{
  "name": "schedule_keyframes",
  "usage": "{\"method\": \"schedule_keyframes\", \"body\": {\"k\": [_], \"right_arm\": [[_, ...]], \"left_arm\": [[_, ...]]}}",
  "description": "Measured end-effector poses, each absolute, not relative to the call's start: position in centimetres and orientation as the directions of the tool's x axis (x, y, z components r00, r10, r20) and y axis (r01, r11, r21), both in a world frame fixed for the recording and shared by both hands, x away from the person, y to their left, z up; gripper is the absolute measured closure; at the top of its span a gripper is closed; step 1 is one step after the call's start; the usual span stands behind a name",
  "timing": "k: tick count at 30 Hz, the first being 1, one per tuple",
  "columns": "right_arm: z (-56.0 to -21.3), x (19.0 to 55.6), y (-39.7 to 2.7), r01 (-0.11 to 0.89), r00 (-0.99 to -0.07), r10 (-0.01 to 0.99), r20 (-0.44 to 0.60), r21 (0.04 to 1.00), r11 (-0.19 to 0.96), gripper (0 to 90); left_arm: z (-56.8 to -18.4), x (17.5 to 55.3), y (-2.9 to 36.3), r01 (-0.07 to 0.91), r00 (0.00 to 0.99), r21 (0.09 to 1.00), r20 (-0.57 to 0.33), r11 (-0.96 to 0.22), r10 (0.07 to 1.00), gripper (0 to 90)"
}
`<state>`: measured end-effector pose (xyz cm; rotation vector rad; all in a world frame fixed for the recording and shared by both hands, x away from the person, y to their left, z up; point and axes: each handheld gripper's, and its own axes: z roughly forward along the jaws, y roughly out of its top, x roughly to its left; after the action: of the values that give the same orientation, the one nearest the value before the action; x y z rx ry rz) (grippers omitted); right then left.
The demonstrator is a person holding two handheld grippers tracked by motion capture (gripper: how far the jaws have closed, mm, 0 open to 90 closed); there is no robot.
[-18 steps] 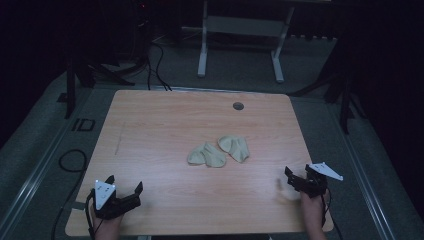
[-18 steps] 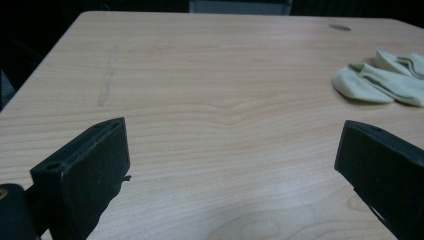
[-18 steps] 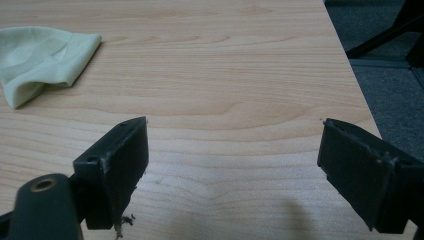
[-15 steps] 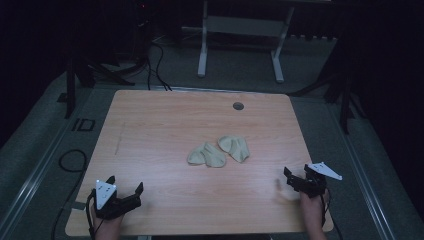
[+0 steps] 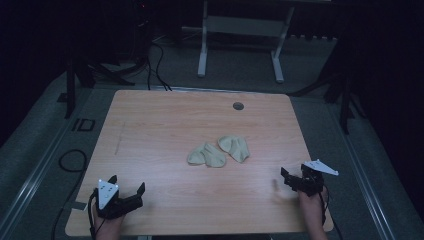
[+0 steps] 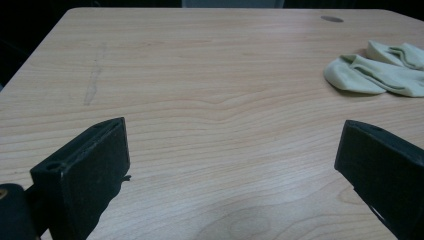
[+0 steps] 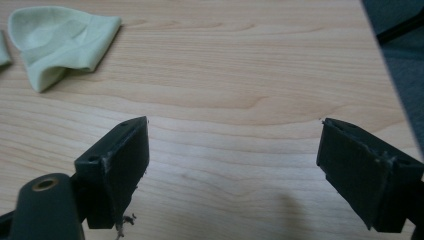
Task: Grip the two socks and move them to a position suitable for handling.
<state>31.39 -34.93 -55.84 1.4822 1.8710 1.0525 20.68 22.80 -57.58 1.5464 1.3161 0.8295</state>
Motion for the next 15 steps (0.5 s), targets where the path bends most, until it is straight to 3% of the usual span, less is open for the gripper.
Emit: {"method": "schedule_keyframes", "body": {"k": [5,11,15], "right_arm": [[-55.4,32.0,-34.2,0.604,-0.324,0.935,0.144,0.792,0.087,13.1],[-54.4,32.8,-32.0,0.617,-0.4,0.904,0.149,0.773,0.146,13.1],[-53.9,33.5,-30.4,0.613,-0.44,0.887,0.137,0.768,0.186,13.2]], "left_arm": [[-57.4,20.6,22.4,0.363,0.233,0.932,-0.075,-0.015,0.97,1.0],[-57.5,20.5,21.4,0.349,0.274,0.935,-0.035,-0.065,0.961,1.0],[-57.4,20.6,21.0,0.383,0.313,0.923,-0.082,-0.047,0.946,1.0]]}}
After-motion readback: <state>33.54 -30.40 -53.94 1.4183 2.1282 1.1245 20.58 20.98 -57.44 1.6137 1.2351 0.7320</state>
